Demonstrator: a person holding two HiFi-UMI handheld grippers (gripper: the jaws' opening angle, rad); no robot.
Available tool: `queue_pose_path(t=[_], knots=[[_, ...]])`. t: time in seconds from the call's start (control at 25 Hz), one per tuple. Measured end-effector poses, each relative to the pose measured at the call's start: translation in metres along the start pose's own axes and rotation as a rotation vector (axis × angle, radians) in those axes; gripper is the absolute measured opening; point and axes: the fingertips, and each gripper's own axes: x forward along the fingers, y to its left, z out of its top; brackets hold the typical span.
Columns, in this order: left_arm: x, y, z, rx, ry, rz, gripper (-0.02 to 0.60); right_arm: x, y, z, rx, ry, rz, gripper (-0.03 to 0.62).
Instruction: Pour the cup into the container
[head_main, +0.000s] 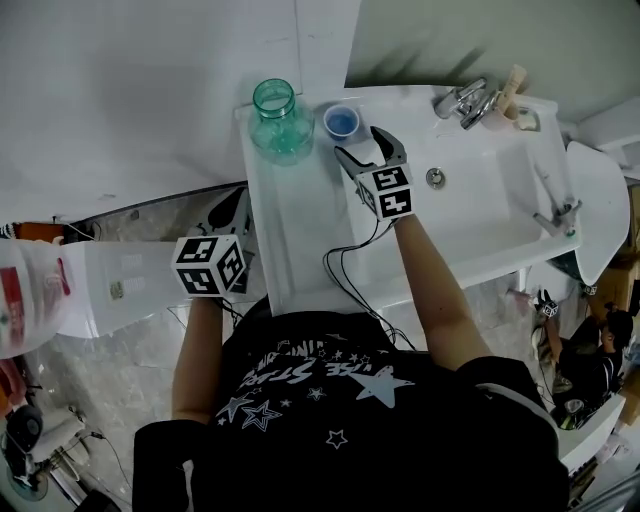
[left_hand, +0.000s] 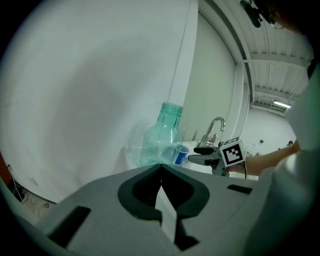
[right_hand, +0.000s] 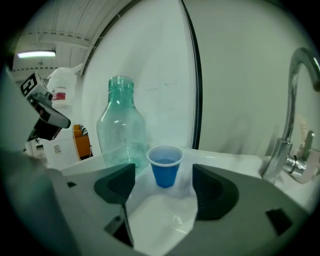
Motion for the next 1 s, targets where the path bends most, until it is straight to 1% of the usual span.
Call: queue_pose_path(t=[0.36, 0.56, 0.64, 0.68, 0.72, 0.8, 0.92, 1.0], knots=[[-0.038, -0.029, -0.018, -0.019, -0.035, 0.049, 0.009, -0.044, 0.010, 0.002, 0.027, -0.058, 0.021, 0.357], [-0.050, -0.045, -0.029, -0.001, -0.041, 0.035, 0.009, -0.065, 0.016, 0.009, 0.036, -0.099, 0.016, 0.309], [-0.053, -0.048, -0.033, 0.007, -0.042, 0.027, 0.009, -0.074, 0.018, 0.008, 0.036, -0.098, 0.007, 0.276], [-0.055, -0.049, -0.034, 0.009, -0.044, 0.022, 0.010, -0.077, 0.019, 0.007, 0.038, -0.095, 0.001, 0.252], [-0.058, -0.049, -0.035, 0.010, -0.049, 0.016, 0.009, -0.081, 0.020, 0.007, 0.041, -0.092, -0.006, 0.214], [-0.064, -0.049, -0.034, 0.012, -0.061, 0.001, 0.009, -0.089, 0.024, 0.008, 0.049, -0.085, -0.026, 0.179], [-0.078, -0.048, -0.036, 0.015, -0.071, -0.023, 0.009, -0.104, 0.030, 0.011, 0.066, -0.083, -0.075, 0.114], [-0.089, -0.048, -0.038, 0.014, -0.072, -0.042, 0.009, -0.117, 0.034, 0.016, 0.074, -0.095, -0.124, 0.050]])
